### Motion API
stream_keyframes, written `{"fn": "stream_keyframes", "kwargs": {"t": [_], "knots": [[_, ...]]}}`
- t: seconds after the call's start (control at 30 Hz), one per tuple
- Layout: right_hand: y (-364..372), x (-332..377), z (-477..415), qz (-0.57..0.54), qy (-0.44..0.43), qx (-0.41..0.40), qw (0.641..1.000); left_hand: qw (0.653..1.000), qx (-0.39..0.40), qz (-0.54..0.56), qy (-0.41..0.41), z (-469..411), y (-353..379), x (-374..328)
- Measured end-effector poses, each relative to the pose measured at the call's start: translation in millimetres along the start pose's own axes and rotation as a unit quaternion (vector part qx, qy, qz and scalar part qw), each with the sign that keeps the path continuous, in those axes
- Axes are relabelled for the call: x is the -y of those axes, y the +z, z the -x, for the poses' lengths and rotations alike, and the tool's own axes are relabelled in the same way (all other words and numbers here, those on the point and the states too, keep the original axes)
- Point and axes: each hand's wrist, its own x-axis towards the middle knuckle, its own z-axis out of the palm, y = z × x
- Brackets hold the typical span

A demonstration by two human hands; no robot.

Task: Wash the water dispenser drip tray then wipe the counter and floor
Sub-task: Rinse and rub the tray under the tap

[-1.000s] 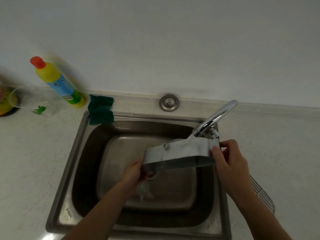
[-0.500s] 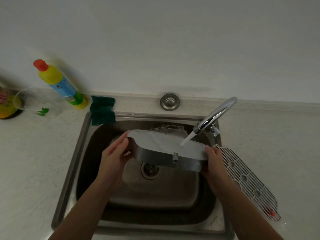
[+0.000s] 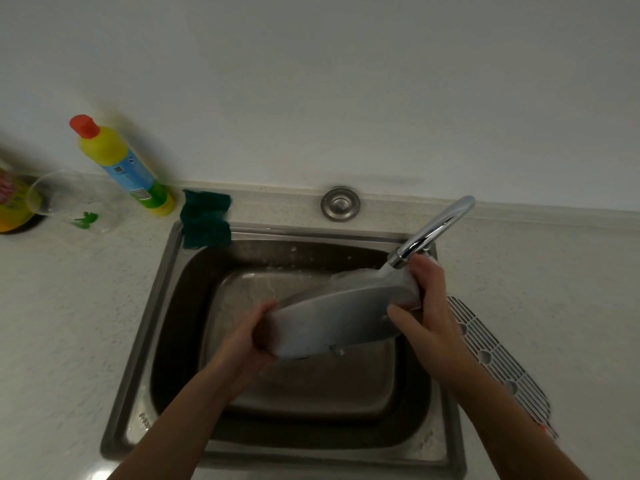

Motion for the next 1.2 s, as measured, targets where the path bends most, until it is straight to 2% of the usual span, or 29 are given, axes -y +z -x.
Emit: {"fn": "stream_keyframes", "kwargs": {"t": [0.07,0.13,0.27,0.4,0.43,0.5,0.6,0.7,0.8,0.87,0.9,0.93,0.97,1.07,1.2], "knots": [[1,-1,3,-0.035,0.038,-0.017,0.999,0.998,-0.038,-0.023,0.047,-4,2,0],[-1,-4,5,-0.092,0.115,-0.026,0.989,0.994,-0.063,-0.007,0.093,-7,-1,-4],[-7,-23,9,-0.133,0.247,0.052,0.958,0.988,-0.023,0.037,0.147,-2,-7,-27],[-4,-42,15,-0.220,0.291,0.067,0.929,0.979,-0.001,-0.034,0.199,9,1,-45],[-1,-44,17,-0.214,0.290,0.068,0.930,0.975,0.000,-0.054,0.215,12,2,-49],[6,-43,19,-0.136,0.282,0.088,0.946,0.960,-0.004,-0.096,0.263,20,4,-57],[15,-39,15,0.002,0.269,0.123,0.955,0.900,-0.027,-0.220,0.375,33,8,-72],[9,-32,-4,0.092,0.220,0.057,0.970,0.820,-0.020,-0.343,0.457,37,17,-79],[-3,-23,-31,0.190,0.164,0.007,0.968,0.730,-0.009,-0.507,0.458,33,29,-73],[-9,-24,-50,0.226,0.165,-0.002,0.960,0.637,-0.015,-0.632,0.441,27,35,-63],[-10,-26,-57,0.239,0.168,-0.002,0.956,0.603,-0.008,-0.675,0.425,25,37,-59],[-11,-28,-62,0.247,0.172,0.001,0.953,0.588,0.001,-0.698,0.408,22,39,-55],[-11,-31,-66,0.255,0.173,0.006,0.951,0.587,0.005,-0.705,0.398,20,40,-53],[-15,-40,-73,0.278,0.149,-0.005,0.949,0.600,-0.022,-0.682,0.418,18,35,-57],[-36,-47,-89,0.257,0.152,-0.077,0.951,0.559,-0.052,-0.683,0.467,20,30,-63]]}}
